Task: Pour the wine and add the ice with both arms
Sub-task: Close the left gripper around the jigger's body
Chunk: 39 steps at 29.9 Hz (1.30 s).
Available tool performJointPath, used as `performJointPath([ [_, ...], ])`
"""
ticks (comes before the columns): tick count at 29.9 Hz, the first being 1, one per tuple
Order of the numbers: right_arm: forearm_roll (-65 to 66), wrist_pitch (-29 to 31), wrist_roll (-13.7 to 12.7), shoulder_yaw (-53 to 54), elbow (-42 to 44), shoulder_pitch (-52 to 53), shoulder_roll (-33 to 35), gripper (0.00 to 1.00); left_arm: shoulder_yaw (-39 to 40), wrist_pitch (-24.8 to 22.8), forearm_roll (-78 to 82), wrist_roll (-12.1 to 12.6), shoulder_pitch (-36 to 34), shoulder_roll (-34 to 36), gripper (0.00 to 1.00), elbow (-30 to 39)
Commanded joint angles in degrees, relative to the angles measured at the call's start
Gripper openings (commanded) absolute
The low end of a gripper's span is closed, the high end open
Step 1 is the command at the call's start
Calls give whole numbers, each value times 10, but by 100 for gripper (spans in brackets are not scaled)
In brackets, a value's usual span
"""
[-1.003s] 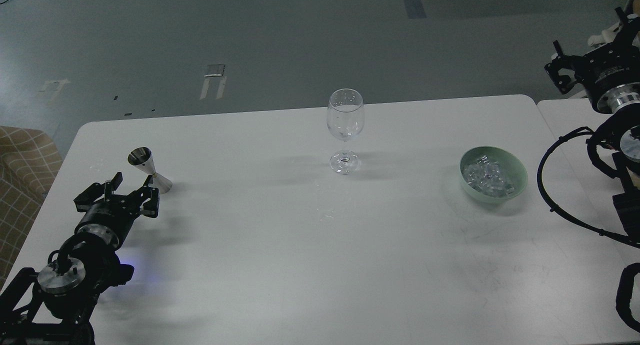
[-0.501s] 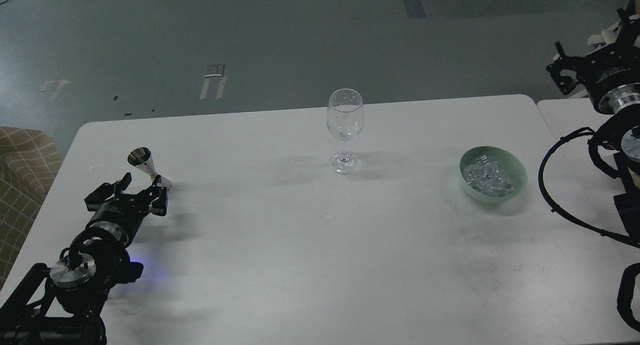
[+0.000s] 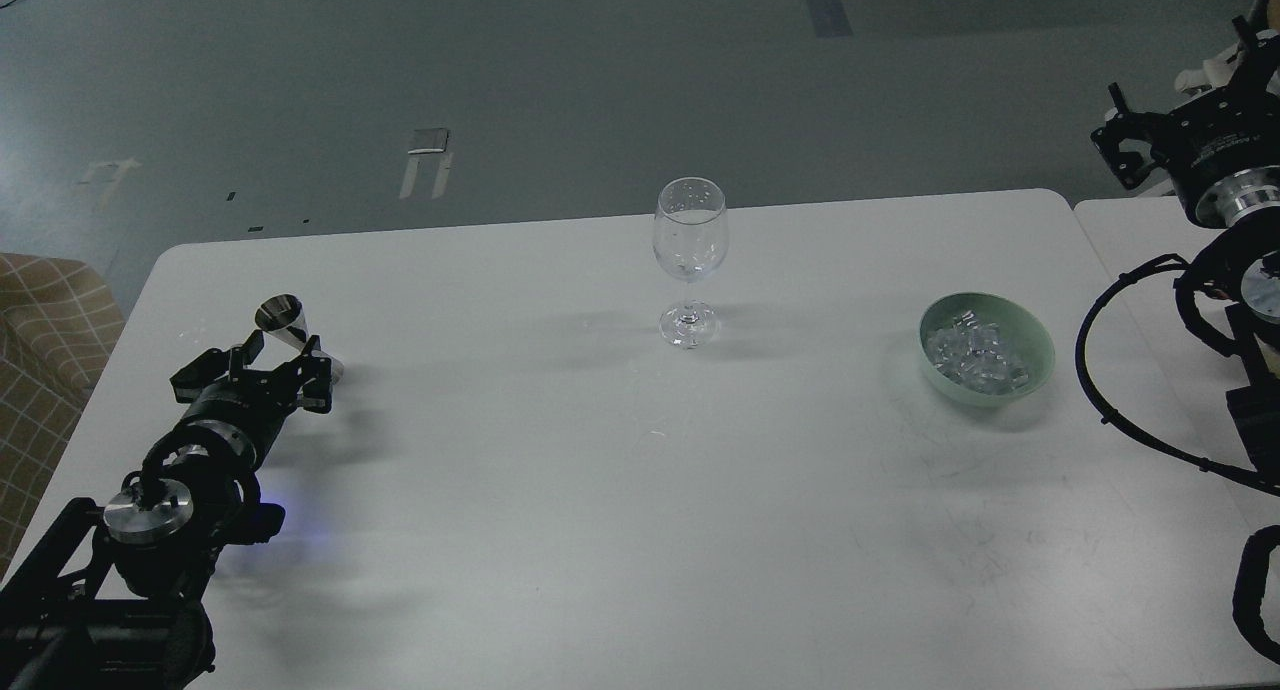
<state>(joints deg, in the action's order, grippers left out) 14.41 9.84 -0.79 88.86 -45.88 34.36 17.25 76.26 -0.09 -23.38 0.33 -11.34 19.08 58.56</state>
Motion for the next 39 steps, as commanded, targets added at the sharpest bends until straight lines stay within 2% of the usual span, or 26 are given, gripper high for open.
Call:
performJointPath([
  [1,0,0,0,0,0,0,2,100,-1,0,3,-1,-2,-6,59,-3],
  [32,0,0,0,0,0,-1,3,100,0,-7,5,7,-21,-16,57,-35],
  [39,0,0,0,0,2,0,3,100,-1,-7,5,7,-23,-15,53,-35],
])
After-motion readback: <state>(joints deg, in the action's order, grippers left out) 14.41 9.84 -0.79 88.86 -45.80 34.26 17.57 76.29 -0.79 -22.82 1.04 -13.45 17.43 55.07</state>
